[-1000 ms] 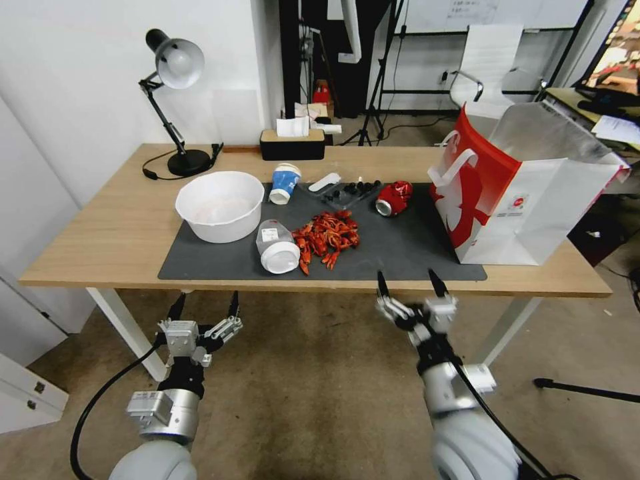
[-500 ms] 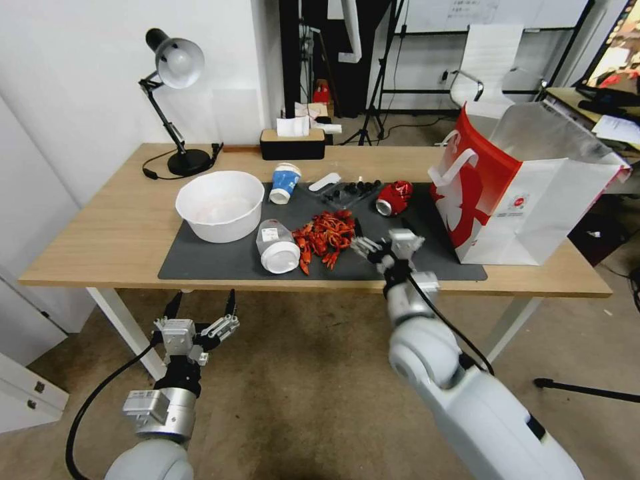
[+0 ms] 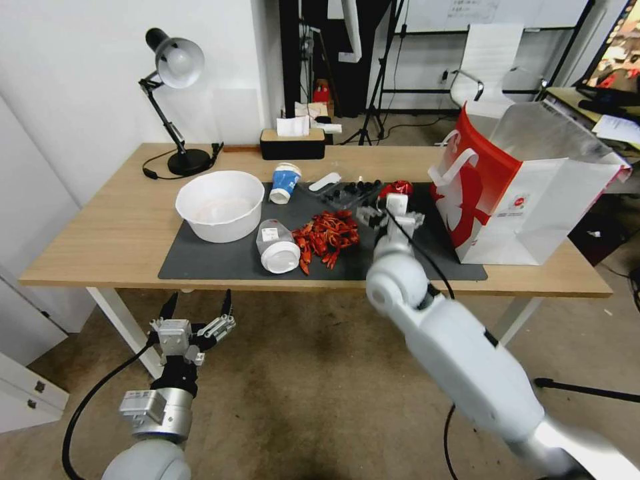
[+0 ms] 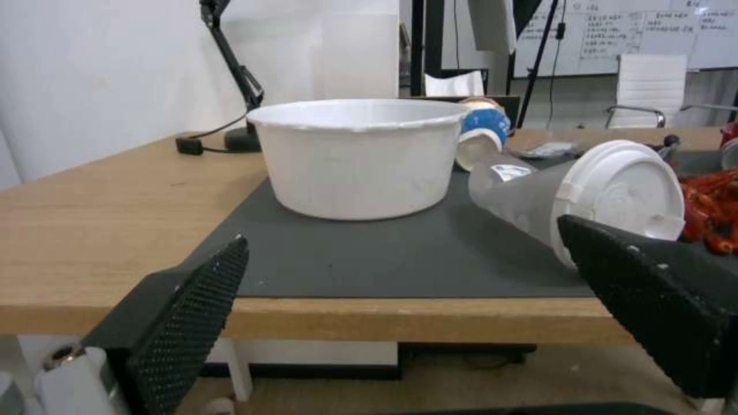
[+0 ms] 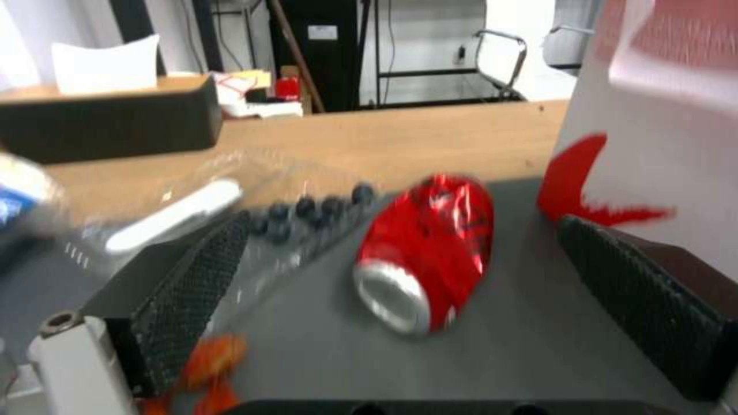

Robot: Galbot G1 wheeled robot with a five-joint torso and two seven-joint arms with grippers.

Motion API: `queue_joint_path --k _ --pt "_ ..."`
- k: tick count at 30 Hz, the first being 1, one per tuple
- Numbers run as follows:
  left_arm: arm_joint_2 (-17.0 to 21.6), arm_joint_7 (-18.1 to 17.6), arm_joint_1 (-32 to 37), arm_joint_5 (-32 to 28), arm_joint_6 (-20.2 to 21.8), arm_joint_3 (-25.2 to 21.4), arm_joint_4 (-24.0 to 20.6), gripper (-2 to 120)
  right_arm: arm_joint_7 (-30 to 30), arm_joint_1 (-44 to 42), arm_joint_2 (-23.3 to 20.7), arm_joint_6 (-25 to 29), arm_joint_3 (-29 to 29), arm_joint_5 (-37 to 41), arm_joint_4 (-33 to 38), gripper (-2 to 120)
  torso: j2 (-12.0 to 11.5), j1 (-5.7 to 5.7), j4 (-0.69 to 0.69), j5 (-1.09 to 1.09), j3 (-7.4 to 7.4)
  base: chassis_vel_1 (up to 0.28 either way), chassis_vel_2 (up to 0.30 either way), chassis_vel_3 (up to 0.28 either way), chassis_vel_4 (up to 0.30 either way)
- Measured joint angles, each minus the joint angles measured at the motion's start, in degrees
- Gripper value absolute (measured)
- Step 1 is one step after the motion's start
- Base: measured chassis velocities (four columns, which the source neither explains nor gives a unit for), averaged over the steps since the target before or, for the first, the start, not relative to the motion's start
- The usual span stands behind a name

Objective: Pick up the trash from the table and place it into the takeout bag.

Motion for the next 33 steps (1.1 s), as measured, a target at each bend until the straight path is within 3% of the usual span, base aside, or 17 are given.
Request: queue_joint_path --k 9,13,33 --pt "0.2 0.0 -0.1 -0.1 0.0 -0.1 0.0 100 2.2 7.5 1.0 -2.2 -1.9 5.5 -5.6 100 0.0 -0.01 0.0 -0.01 -0.01 0.0 0.0 0.0 0.0" --pt "0.3 0.0 -0.1 -0.2 0.1 -0.4 0.0 100 4.4 11.8 3.3 -4.9 -3.0 7.8 -11.5 100 0.0 -0.01 0.0 -0.01 0.0 0.0 0.0 0.0 0.0" --pt "1.0 0.0 -0.2 -1.3 0.0 -0.9 0.0 100 6.6 16.6 8.2 -7.2 -3.4 10.7 -20.4 100 0.0 -0.01 0.0 -0.01 -0.01 0.0 0.0 0.0 0.0"
